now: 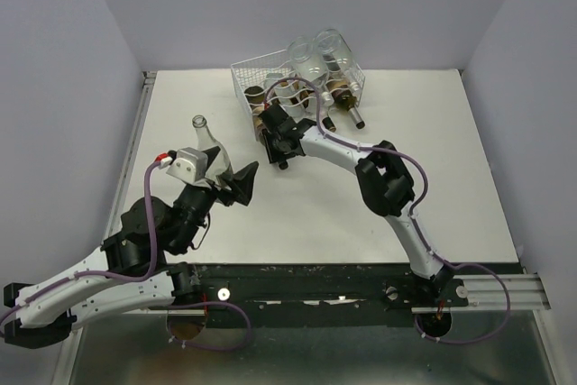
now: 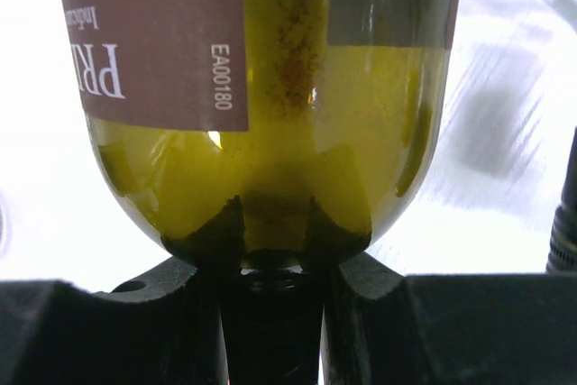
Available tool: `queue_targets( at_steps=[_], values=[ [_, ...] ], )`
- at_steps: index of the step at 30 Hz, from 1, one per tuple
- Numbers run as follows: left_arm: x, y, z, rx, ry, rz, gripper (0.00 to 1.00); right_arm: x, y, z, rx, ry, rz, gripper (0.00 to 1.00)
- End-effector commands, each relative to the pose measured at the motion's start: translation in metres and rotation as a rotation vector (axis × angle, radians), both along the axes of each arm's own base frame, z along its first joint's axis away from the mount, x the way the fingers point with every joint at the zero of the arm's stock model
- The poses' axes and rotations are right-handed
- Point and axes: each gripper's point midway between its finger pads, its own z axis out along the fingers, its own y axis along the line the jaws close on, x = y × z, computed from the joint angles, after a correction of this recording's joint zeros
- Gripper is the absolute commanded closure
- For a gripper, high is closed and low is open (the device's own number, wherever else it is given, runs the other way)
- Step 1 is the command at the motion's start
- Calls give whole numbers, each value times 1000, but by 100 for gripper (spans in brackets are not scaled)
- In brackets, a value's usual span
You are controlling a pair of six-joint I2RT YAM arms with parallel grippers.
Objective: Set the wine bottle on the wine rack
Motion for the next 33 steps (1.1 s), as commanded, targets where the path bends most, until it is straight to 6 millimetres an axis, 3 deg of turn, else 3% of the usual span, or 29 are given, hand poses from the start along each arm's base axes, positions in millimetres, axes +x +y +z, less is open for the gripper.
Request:
queue_targets(
  at_steps=[1, 8, 10, 18, 27, 33],
  values=[
    [-1, -2, -1, -10, 33, -6, 1, 52, 55, 83, 238, -260, 31, 100],
    [0, -3, -3, -7, 40, -3, 1, 64, 61, 81, 235, -287, 32, 99],
    [0, -4, -5, -2, 43, 0, 1, 65, 63, 79, 237, -285, 32, 95],
    [1, -3, -7, 2, 47, 10, 1, 57, 66, 64, 241, -244, 59, 54],
    [3, -4, -9, 11, 48, 15, 1, 54, 59, 48, 212, -215, 31, 40],
    [2, -2, -10, 11, 50, 19, 1, 48, 48, 50, 199, -229, 22, 11]
  ],
)
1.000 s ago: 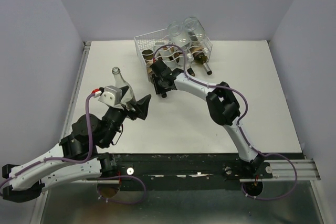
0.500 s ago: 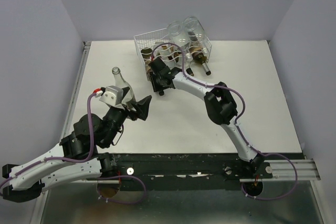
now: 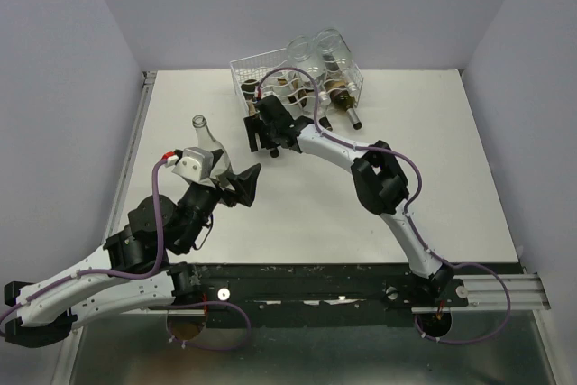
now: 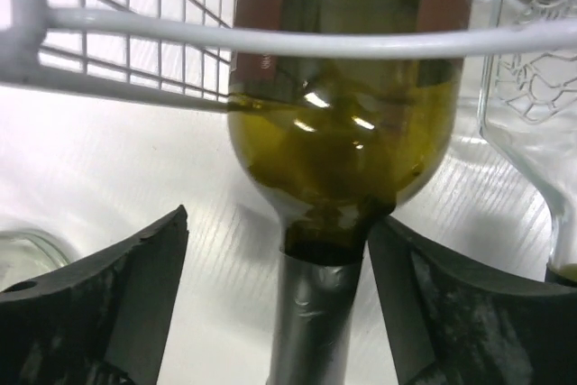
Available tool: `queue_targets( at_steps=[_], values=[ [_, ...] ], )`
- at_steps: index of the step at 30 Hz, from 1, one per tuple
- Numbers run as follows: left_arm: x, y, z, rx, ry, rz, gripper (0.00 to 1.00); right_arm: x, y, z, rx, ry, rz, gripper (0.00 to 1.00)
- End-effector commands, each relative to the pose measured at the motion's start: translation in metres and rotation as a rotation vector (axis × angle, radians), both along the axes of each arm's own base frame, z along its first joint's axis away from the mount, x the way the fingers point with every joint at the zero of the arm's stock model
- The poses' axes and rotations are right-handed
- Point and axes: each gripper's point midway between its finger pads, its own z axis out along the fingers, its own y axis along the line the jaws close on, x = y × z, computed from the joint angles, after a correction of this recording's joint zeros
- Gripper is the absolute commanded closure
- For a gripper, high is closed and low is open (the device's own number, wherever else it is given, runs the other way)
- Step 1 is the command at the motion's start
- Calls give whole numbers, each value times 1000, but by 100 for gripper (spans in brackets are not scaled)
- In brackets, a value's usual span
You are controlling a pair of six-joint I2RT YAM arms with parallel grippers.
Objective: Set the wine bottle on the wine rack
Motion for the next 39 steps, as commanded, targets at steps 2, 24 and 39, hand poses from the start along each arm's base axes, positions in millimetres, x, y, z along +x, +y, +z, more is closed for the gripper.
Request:
queue_targets(
  at_steps=[2, 24, 39],
  values=[
    [1, 6, 3, -10, 0, 23, 1, -2, 6, 38, 76, -98, 7, 7],
    [10, 27, 15, 34, -82, 136, 1, -87, -6, 194, 263, -285, 406, 1],
    [2, 75, 48, -89, -129, 228, 1, -148, 76, 248, 437, -446, 725, 0]
  ],
)
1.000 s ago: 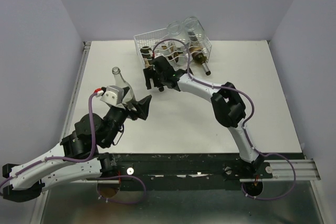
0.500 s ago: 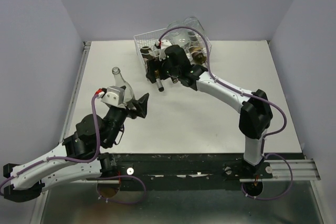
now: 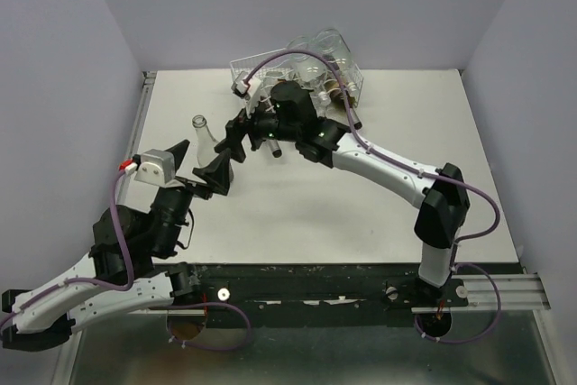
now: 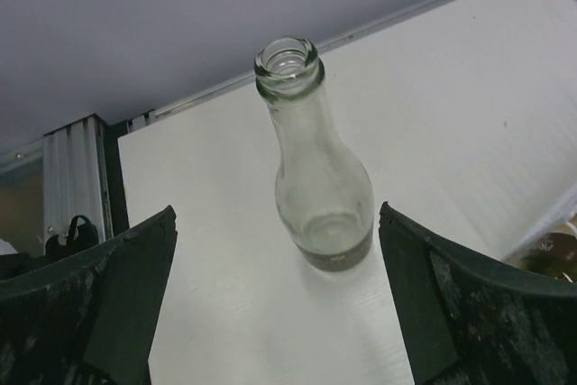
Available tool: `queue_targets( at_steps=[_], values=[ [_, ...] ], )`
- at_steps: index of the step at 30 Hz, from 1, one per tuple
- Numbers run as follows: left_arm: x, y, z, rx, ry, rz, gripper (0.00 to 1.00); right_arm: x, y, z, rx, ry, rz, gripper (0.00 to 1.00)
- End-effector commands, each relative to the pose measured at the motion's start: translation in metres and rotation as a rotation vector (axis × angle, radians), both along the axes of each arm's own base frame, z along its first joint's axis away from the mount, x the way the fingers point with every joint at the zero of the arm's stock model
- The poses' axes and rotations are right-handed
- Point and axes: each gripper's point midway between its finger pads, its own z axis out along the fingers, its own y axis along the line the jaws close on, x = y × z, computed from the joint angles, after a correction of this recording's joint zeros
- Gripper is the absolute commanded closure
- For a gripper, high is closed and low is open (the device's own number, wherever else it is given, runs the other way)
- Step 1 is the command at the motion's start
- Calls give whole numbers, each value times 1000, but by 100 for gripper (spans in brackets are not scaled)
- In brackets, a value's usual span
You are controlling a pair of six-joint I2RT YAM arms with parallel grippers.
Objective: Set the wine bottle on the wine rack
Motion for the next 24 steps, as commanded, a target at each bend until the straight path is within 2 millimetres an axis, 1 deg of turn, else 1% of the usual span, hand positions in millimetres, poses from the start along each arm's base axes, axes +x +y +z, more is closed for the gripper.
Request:
queue_targets(
  at_steps=[1, 4, 5, 6, 7, 9, 12, 14, 15, 16, 19, 20, 21, 22, 24],
  values=[
    [-2, 27, 11, -48, 5, 71, 1, -2, 35, 8, 78, -78, 55, 0],
    [-4, 37, 11, -59, 11, 90, 1, 2, 54, 6, 107, -106, 22, 0],
    [-5, 39, 10, -68, 12, 91, 1, 7, 60, 1, 102, -100, 0, 1],
    [-5, 41, 10, -73, 13, 94, 1, 13, 65, 4, 98, -96, -25, 1],
    [-5, 41, 9, -75, 15, 94, 1, 17, 70, -3, 81, -80, -41, 3],
    [-6, 43, 7, -80, 17, 93, 1, 27, 77, -7, 85, -72, -77, 4],
    [-5, 42, 3, -67, 24, 98, 1, 34, 85, -15, 95, -65, -101, 7],
    [-4, 41, 0, -50, 26, 103, 1, 37, 91, -21, 82, -54, -106, 14],
    [-4, 40, -1, -37, 28, 103, 1, 37, 93, -21, 75, -50, -104, 17],
    [-3, 40, -3, -27, 32, 106, 1, 37, 93, -30, 48, -30, -108, 22],
    [-1, 37, -6, 0, 42, 114, 1, 36, 91, -39, 31, -22, -109, 39],
    [-2, 37, -6, -1, 41, 113, 1, 35, 89, -37, 35, -28, -114, 49],
    [-1, 36, -7, 4, 42, 113, 1, 35, 86, -40, 24, -26, -119, 56],
    [-1, 35, -7, 4, 42, 113, 1, 34, 82, -40, 16, -33, -128, 72],
    [-1, 35, -7, 2, 40, 111, 1, 39, 76, -34, 12, -48, -162, 98]
  ],
)
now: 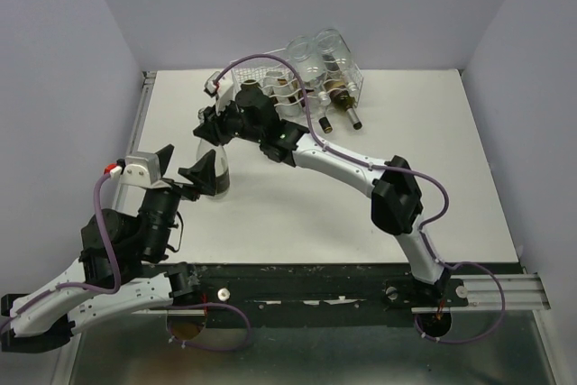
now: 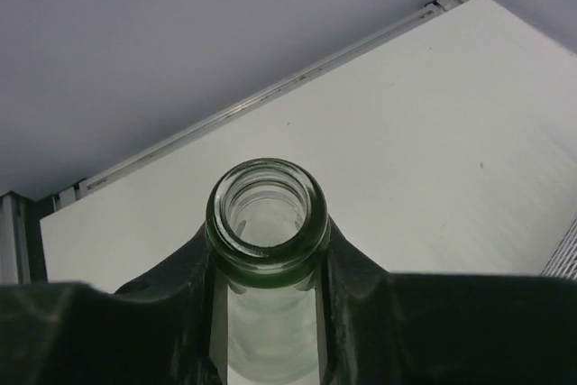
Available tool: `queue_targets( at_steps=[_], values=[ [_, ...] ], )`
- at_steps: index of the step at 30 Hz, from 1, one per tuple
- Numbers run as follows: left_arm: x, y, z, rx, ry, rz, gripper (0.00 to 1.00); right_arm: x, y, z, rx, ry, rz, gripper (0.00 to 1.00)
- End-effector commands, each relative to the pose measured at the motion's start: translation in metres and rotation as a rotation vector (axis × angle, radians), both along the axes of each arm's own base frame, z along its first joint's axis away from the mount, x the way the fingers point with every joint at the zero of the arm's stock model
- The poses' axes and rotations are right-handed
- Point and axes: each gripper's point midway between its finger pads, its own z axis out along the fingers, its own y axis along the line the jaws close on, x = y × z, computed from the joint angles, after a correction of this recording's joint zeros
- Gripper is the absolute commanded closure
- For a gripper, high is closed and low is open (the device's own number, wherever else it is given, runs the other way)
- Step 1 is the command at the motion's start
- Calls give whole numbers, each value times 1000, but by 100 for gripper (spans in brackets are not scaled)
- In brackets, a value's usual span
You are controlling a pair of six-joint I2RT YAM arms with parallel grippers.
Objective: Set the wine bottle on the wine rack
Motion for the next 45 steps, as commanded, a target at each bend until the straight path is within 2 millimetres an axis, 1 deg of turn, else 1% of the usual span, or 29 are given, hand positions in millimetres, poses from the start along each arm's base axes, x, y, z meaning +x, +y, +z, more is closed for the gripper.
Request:
queue_targets(
  at_steps=[1, 2, 3, 4, 6, 7, 8, 9, 10, 12, 13, 14, 15, 16, 17, 19, 20, 21, 22, 24, 26, 27, 29, 31, 34, 38, 40, 41, 45],
  values=[
    [2, -1, -5, 36, 11, 16, 1, -5, -12, 2, -24, 34, -59, 99],
    [2, -2, -5, 36, 11, 15, 1, -3, -17, 3, -31, 29, -82, 99],
    [2, -3, -5, 37, 9, 9, 1, -3, -21, 9, -23, 18, -95, 100],
    [2, -3, -4, 37, 8, 8, 1, -1, -27, 11, -22, 10, -116, 100],
    [2, -5, -6, 39, 11, 1, 1, -8, -38, 25, -11, 0, -122, 100],
    [2, -7, -7, 43, 13, -3, 1, -6, -46, 31, -10, -10, -153, 100],
    [2, -9, -9, 45, 16, -10, 1, -8, -53, 43, 5, -17, -161, 100],
    [3, -10, -11, 42, 18, -13, 1, -12, -59, 48, 6, -24, -165, 100],
    [3, -13, -13, 49, 21, -19, 1, -15, -67, 60, 19, -33, -176, 100],
    [5, -19, -23, 78, 24, -17, 1, -19, -86, 76, 23, -32, -207, 100],
    [8, -21, -30, 97, 29, -6, 1, -23, -94, 77, 11, -29, -216, 100],
    [9, -25, -36, 110, 37, -5, 1, -27, -105, 89, 17, -33, -223, 100],
    [11, -29, -44, 123, 44, -11, 1, -33, -115, 95, 10, -35, -224, 100],
    [12, -34, -48, 129, 44, -19, 1, -40, -122, 96, -16, -28, -217, 100],
    [12, -42, -55, 149, 42, -41, 1, -45, -132, 101, -28, -28, -216, 100],
    [11, -63, -68, 210, 29, -120, 1, -55, -152, 105, -53, -21, -230, 100],
    [11, -74, -72, 215, 20, -154, 1, -60, -161, 107, -59, -20, -239, 100],
    [9, -87, -76, 227, 14, -205, 1, -64, -171, 113, -54, -22, -248, 100],
    [8, -100, -85, 246, 18, -252, 1, -68, -182, 120, -44, -26, -260, 100],
    [3, -125, -96, 267, 12, -349, 1, -78, -197, 127, -31, -26, -267, 100],
    [1, -145, -108, 282, 23, -420, 1, -89, -209, 136, -11, -26, -253, 100],
    [2, -152, -113, 282, 37, -441, 1, -94, -214, 136, -9, -26, -244, 100],
    [1, -166, -122, 290, 60, -496, 1, -105, -224, 144, 18, -24, -233, 100],
    [-3, -180, -125, 269, 73, -577, 1, -114, -234, 152, 42, -24, -223, 100],
    [-13, -197, -124, 239, 29, -706, 1, -125, -242, 158, 65, -21, -197, 100],
    [-28, -212, -123, 175, -10, -857, 1, -140, -249, 164, 103, -23, -149, 100],
    [-33, -218, -123, 160, -15, -918, 1, -144, -253, 169, 127, -32, -143, 100],
    [-35, -221, -121, 152, -21, -940, 1, -151, -251, 171, 136, -33, -105, 99],
    [-33, -231, -129, 134, 20, -987, 1, -161, -254, 182, 176, -56, -60, 100]
  ],
)
